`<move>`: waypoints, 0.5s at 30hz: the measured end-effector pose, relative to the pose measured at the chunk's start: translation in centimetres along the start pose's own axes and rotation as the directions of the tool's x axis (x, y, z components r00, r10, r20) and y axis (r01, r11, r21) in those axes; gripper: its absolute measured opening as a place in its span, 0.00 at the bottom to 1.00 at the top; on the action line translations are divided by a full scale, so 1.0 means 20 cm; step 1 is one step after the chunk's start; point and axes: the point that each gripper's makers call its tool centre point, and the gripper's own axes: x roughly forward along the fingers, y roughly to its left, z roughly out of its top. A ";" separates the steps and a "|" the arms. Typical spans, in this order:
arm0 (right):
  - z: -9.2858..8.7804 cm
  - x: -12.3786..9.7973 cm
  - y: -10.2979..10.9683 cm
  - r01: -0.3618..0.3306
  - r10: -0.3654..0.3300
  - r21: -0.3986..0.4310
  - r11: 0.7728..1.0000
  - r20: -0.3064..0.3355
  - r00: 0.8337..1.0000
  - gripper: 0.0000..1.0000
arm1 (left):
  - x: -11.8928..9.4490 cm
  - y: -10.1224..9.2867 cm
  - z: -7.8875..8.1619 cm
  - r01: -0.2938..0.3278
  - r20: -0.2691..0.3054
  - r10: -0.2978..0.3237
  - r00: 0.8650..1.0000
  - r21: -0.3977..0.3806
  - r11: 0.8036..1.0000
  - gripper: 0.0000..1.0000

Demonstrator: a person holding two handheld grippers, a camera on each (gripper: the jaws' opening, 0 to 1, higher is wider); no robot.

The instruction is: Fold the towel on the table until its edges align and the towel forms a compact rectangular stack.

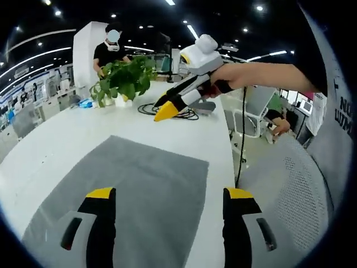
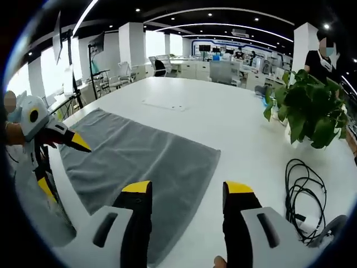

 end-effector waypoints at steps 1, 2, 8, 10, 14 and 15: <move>0.00 0.01 -0.01 0.000 0.000 -0.002 1.000 0.000 1.000 0.49 | 0.02 -0.01 0.01 0.007 0.001 -0.007 1.000 0.006 1.000 0.81; 0.01 0.02 -0.01 0.002 -0.002 -0.005 1.000 0.000 1.000 0.49 | 0.04 -0.02 0.02 0.026 0.002 -0.026 1.000 0.015 1.000 0.81; 0.01 0.07 -0.04 0.013 -0.013 -0.013 1.000 -0.004 1.000 0.48 | 0.13 -0.08 0.02 0.076 -0.010 -0.076 0.997 0.013 0.997 0.79; 0.02 0.09 -0.05 0.015 -0.016 -0.034 0.999 -0.011 1.000 0.47 | 0.16 -0.10 0.03 0.093 -0.006 -0.092 0.996 0.010 0.996 0.79; 0.03 0.13 -0.09 0.035 -0.040 -0.128 0.991 -0.034 0.999 0.46 | 0.24 -0.15 0.04 0.125 -0.024 -0.124 0.992 0.024 0.992 0.75; 0.03 0.13 -0.08 0.032 -0.036 -0.128 0.991 -0.032 0.999 0.46 | 0.26 -0.16 0.05 0.128 -0.023 -0.128 0.992 0.027 0.991 0.75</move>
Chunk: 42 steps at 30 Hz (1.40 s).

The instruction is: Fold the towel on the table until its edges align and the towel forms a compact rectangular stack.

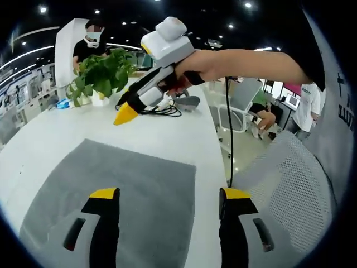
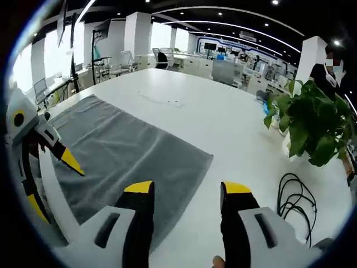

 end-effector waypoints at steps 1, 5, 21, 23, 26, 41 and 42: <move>0.01 0.01 0.00 -0.009 0.009 0.005 1.000 0.005 1.000 0.46 | 0.02 -0.01 0.01 0.007 0.003 -0.007 1.000 0.002 1.000 0.74; 0.02 0.06 -0.01 -0.030 0.029 0.028 0.999 0.026 0.999 0.43 | 0.08 -0.03 0.04 0.029 0.019 -0.029 0.999 0.001 1.000 0.73; 0.03 0.23 -0.05 -0.040 0.037 0.071 0.997 0.040 0.999 0.41 | 0.40 -0.12 0.00 0.016 -0.003 -0.016 1.000 0.064 0.998 0.48; 0.04 0.24 -0.06 -0.040 0.037 0.073 0.997 0.044 0.998 0.40 | 0.43 -0.14 0.00 0.019 0.005 -0.019 1.000 0.067 0.998 0.45; 0.03 0.28 -0.08 -0.029 0.024 0.098 0.995 0.050 0.998 0.39 | 0.48 -0.17 -0.01 0.022 0.007 -0.023 1.000 0.094 0.995 0.37; -0.11 0.52 -0.09 -0.051 0.053 0.171 0.984 -0.005 0.999 0.37 | 0.59 -0.15 -0.07 -0.001 0.000 0.001 1.000 0.036 0.999 0.26; -0.12 0.53 -0.07 -0.055 0.059 0.158 0.986 -0.019 0.998 0.37 | 0.60 -0.15 -0.07 -0.001 -0.002 0.001 1.000 0.026 1.000 0.26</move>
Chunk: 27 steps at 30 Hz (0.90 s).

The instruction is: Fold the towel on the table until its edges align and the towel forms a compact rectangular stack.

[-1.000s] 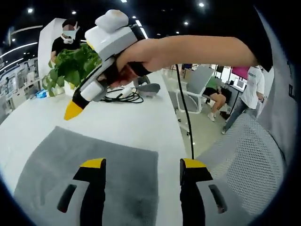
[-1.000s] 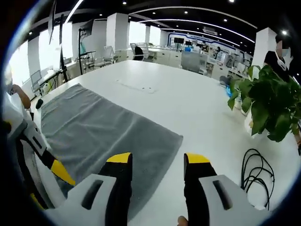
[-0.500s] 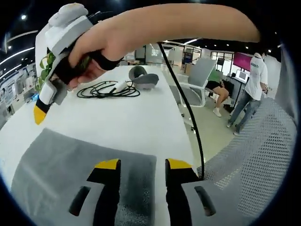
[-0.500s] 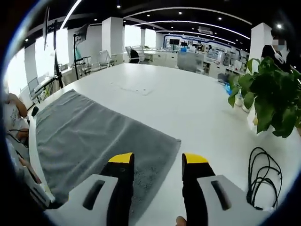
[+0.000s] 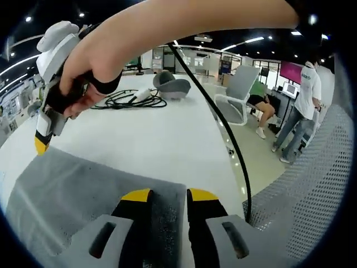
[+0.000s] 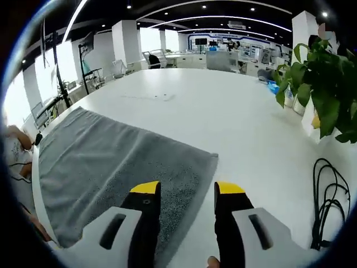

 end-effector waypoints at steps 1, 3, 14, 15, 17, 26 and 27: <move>-0.01 0.01 0.01 -0.004 0.004 -0.008 1.000 -0.008 1.000 0.37 | 0.01 0.00 0.00 0.000 0.002 0.000 1.000 0.004 1.000 0.26; -0.02 0.04 0.00 -0.001 0.001 -0.012 1.000 -0.018 1.000 0.37 | 0.02 -0.01 -0.01 0.005 0.000 -0.005 1.000 0.019 1.000 0.27; -0.04 0.09 -0.06 0.032 -0.031 0.028 0.999 -0.028 0.999 0.37 | 0.03 -0.03 0.00 0.016 0.009 -0.017 1.000 0.106 0.994 0.30; -0.04 0.09 -0.07 0.034 -0.033 0.033 0.999 -0.025 0.999 0.37 | 0.04 -0.03 0.00 0.015 0.011 -0.016 1.000 0.104 0.994 0.29; -0.05 0.10 -0.07 0.033 -0.032 0.041 0.999 -0.029 0.999 0.35 | 0.04 -0.01 0.00 -0.002 0.014 0.000 1.000 0.095 0.995 0.25; -0.03 0.15 -0.10 0.042 -0.042 0.059 0.997 0.000 0.999 0.25 | 0.04 0.05 0.01 -0.055 0.036 0.052 0.998 0.081 0.995 0.10; -0.03 0.15 -0.09 0.043 -0.043 0.061 0.997 0.002 0.999 0.23 | 0.04 0.05 0.01 -0.056 0.036 0.053 0.998 0.080 0.995 0.10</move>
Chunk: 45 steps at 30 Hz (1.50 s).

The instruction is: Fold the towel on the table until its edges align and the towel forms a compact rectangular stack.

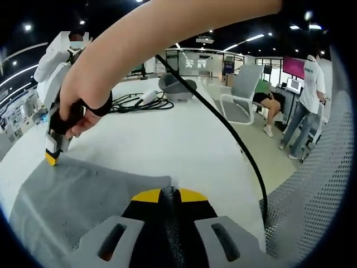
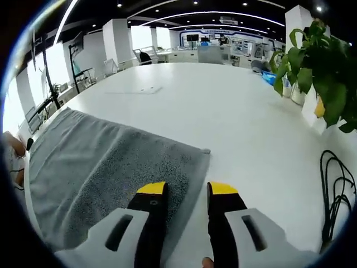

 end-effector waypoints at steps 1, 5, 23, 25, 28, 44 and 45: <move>0.00 0.01 0.00 0.000 0.000 0.000 1.000 0.001 1.000 0.19 | 0.00 0.00 0.00 -0.003 -0.006 0.003 1.000 -0.022 1.000 0.09; 0.01 0.01 0.01 0.015 -0.015 -0.003 1.000 0.007 1.000 0.15 | 0.00 0.01 0.00 0.014 -0.008 -0.015 1.000 -0.160 0.987 0.09; 0.08 -0.04 0.02 -0.002 -0.003 0.072 0.997 0.058 0.998 0.01 | -0.14 0.03 0.12 0.034 0.039 -0.026 0.999 -0.227 0.973 0.08; 0.09 -0.06 0.03 0.000 -0.004 0.070 0.998 0.063 0.998 0.01 | -0.16 0.03 0.14 0.033 0.045 -0.023 0.999 -0.228 0.973 0.08; 0.14 -0.06 0.03 -0.009 -0.004 0.123 0.992 0.104 0.995 0.01 | -0.18 0.03 0.17 0.025 0.060 -0.011 0.998 -0.232 0.972 0.08; 0.25 -0.15 0.09 -0.033 0.017 0.110 0.993 0.142 0.990 0.01 | -0.34 0.04 0.27 0.037 0.094 -0.011 0.995 -0.272 0.962 0.08; 0.26 -0.16 0.10 -0.036 0.020 0.108 0.993 0.147 0.989 0.01 | -0.35 0.04 0.28 0.035 0.096 -0.010 0.995 -0.271 0.962 0.08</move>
